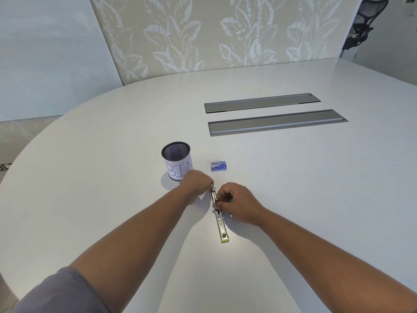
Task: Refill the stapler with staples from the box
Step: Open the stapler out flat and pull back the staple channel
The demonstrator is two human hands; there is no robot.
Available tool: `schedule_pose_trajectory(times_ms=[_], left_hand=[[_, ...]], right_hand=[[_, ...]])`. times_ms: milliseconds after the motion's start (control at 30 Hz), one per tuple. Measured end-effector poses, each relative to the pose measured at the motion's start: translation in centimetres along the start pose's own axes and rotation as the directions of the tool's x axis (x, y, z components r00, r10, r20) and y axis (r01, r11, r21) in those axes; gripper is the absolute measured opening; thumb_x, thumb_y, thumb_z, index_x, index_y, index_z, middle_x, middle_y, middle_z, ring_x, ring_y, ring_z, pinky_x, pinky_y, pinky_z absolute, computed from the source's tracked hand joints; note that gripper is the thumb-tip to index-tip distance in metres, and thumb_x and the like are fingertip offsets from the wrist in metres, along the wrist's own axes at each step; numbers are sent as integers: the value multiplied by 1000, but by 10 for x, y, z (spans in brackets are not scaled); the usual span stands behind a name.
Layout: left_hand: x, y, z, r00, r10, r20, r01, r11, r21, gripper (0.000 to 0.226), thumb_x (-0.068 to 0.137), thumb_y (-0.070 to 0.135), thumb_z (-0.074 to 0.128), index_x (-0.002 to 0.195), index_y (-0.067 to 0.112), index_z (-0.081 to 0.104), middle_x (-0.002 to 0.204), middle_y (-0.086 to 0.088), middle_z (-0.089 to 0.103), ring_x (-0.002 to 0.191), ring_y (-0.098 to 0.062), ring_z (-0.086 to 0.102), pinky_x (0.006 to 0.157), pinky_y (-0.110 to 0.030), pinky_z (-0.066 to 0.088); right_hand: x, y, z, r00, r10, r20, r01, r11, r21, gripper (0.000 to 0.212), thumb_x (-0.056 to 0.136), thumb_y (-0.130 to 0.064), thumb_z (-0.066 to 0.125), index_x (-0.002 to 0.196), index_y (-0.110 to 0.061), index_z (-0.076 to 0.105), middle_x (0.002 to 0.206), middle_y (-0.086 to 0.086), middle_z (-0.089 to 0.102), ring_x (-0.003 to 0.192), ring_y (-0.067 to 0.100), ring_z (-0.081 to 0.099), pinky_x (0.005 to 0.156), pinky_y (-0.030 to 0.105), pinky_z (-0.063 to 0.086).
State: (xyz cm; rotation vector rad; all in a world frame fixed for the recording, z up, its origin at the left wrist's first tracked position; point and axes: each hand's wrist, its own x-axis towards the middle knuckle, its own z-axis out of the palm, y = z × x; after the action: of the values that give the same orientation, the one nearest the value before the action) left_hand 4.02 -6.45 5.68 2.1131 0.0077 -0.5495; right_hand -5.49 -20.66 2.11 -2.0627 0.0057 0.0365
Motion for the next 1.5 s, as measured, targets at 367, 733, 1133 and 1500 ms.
schedule_pose_trajectory(times_ms=[367, 733, 1133, 1500], left_hand=[[-9, -18, 6, 997, 39, -68, -41, 999, -34, 29, 78, 4, 75, 103, 18, 70, 101, -7, 72, 111, -29, 66, 96, -41, 53], [-24, -16, -3, 990, 137, 20, -138, 986, 94, 31, 60, 23, 71, 90, 22, 67, 93, 0, 74, 103, -30, 68, 105, -59, 46], [-27, -15, 6, 962, 253, -105, -187, 887, 421, 11, 73, 28, 61, 80, 33, 68, 83, 21, 68, 91, -8, 62, 84, -38, 39], [-31, -10, 6, 957, 261, -127, -186, 888, 421, 12, 74, 22, 63, 76, 30, 72, 85, 17, 70, 92, -11, 65, 90, -43, 53]], right_hand=[[0, 0, 0, 1000, -11, 2, 11, 1000, -12, 19, 82, -18, 81, 78, -28, 65, 88, 6, 77, 87, 30, 71, 73, 39, 56], [2, 3, -2, 1000, -16, -3, 16, 1000, -1, 21, 82, -17, 82, 77, -30, 66, 80, -1, 74, 71, 11, 62, 64, 29, 53], [2, 5, -1, 999, -30, -13, 30, 999, -17, 24, 81, -14, 80, 76, -33, 65, 80, 0, 72, 70, 13, 60, 69, 34, 53], [1, 4, -1, 1000, -26, -15, 26, 999, -22, 27, 82, -14, 80, 75, -35, 65, 75, -10, 69, 68, 10, 59, 66, 28, 52]])
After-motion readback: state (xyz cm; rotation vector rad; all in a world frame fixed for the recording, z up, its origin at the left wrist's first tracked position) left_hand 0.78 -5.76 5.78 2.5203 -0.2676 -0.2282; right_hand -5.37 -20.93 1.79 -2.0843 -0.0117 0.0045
